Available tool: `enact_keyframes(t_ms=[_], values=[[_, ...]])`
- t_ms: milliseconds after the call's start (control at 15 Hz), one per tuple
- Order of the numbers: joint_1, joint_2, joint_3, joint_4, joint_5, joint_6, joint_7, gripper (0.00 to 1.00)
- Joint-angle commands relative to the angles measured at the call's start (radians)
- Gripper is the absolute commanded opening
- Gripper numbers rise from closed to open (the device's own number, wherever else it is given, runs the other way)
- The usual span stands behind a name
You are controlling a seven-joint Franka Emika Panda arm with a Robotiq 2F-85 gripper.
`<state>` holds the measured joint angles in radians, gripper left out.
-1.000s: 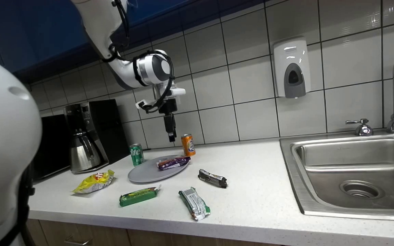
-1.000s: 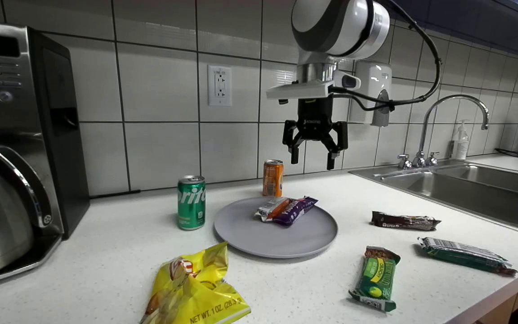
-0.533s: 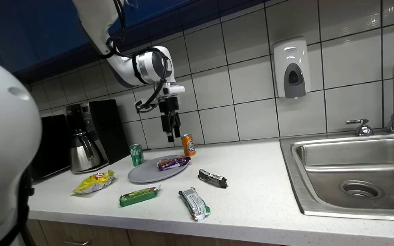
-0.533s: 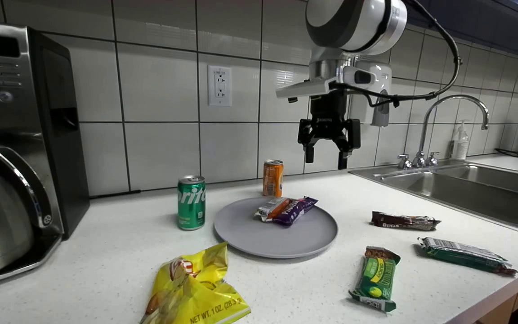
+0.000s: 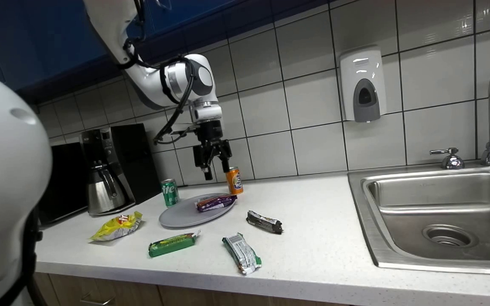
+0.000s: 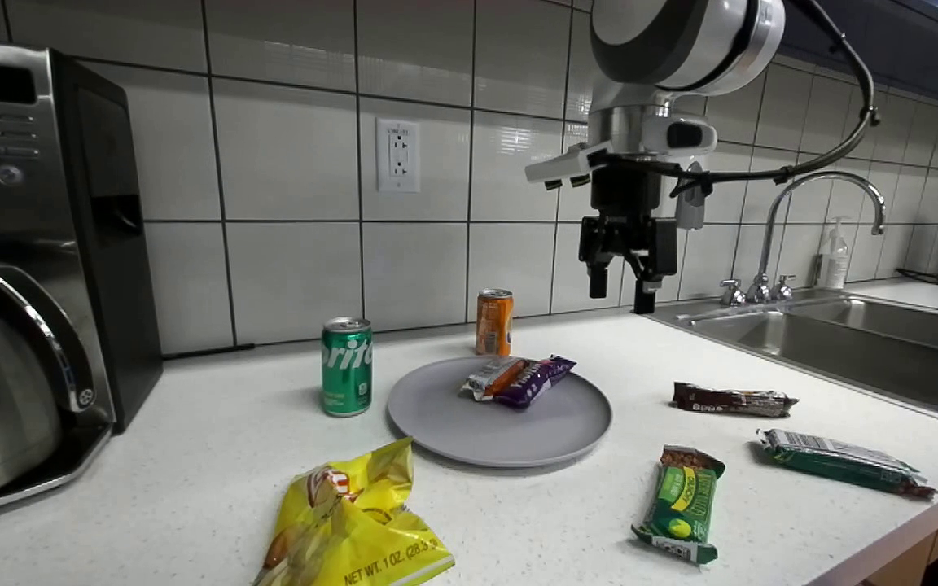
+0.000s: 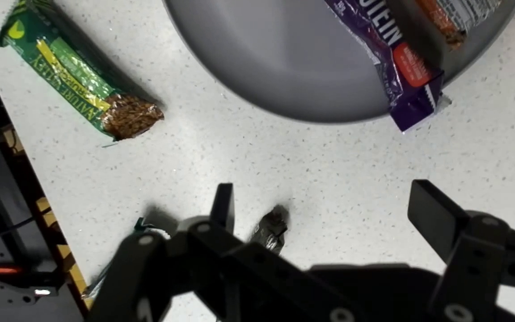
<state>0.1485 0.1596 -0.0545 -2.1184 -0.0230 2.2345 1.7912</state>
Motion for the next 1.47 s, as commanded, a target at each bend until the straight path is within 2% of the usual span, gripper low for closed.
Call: enact_keyframes(t_ms=[0,400,800,1400], values=[[-0.024,-0.113,-0.001,-0.112,-0.075,0.025,0.138,1.0],[-0.087,-0.236,0.004,-0.236,-0.164,0.011,0.231,1.0],[-0.155,-0.288,0.005,-0.331,-0.17,0.075,0.25,1.0],[-0.235,-0.169,-0.018,-0.337,-0.194,0.208,0.297,1.0]])
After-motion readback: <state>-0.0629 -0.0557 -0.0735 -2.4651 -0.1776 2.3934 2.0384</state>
